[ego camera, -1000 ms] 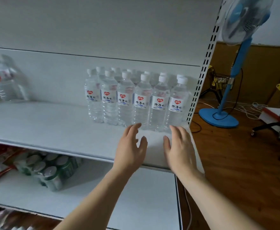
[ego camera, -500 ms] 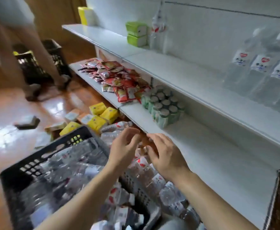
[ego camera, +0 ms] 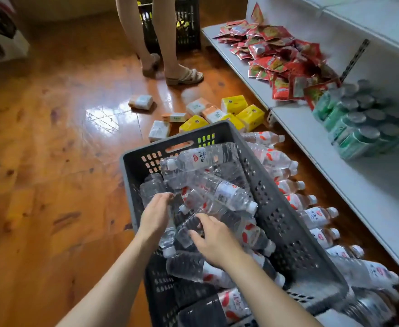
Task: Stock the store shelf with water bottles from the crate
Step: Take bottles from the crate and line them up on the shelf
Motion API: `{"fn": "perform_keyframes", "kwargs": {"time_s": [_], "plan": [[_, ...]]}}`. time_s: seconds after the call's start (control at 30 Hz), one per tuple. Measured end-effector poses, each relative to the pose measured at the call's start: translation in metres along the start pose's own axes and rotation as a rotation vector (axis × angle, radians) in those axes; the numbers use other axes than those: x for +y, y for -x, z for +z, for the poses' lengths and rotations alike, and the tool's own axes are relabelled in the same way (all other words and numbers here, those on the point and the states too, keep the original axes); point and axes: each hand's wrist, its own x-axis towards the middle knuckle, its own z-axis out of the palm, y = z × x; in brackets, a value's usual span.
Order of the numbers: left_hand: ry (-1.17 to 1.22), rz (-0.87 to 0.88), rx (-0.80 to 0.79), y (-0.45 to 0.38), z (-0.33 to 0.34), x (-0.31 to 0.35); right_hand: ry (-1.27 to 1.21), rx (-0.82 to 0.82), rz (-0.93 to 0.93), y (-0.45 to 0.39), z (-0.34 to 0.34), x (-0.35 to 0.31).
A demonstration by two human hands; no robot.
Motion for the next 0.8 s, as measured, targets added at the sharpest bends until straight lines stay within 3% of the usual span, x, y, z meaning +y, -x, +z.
{"fn": "perform_keyframes", "kwargs": {"time_s": [0.1, 0.17, 0.33, 0.43, 0.53, 0.63, 0.7, 0.8], "plan": [[0.162, -0.017, 0.092, -0.006, -0.008, -0.004, -0.083, -0.128, 0.093, -0.009, 0.042, -0.018], [0.213, -0.069, 0.061, -0.008, -0.008, -0.006, -0.107, -0.170, 0.171, -0.014, 0.068, -0.027], [0.219, -0.074, 0.070, -0.006, -0.009, -0.005, -0.288, -0.065, 0.266, -0.014, 0.092, -0.037], [-0.049, 0.003, 0.026, -0.006, -0.009, -0.007, -0.232, 0.062, 0.220, -0.007, 0.070, -0.031], [-0.450, 0.225, -0.049, -0.002, -0.003, -0.016, -0.276, 0.213, 0.134, 0.004, 0.023, -0.025], [-0.681, 0.418, -0.112, 0.010, 0.001, -0.015, -0.230, 0.342, 0.011, 0.017, -0.024, -0.019], [-0.675, 0.510, -0.208, 0.015, 0.003, -0.008, -0.164, 0.389, -0.047, 0.026, -0.052, -0.015], [-0.470, 0.529, -0.437, 0.028, 0.011, 0.015, -0.161, 0.509, -0.080, 0.045, -0.093, -0.005]]}}
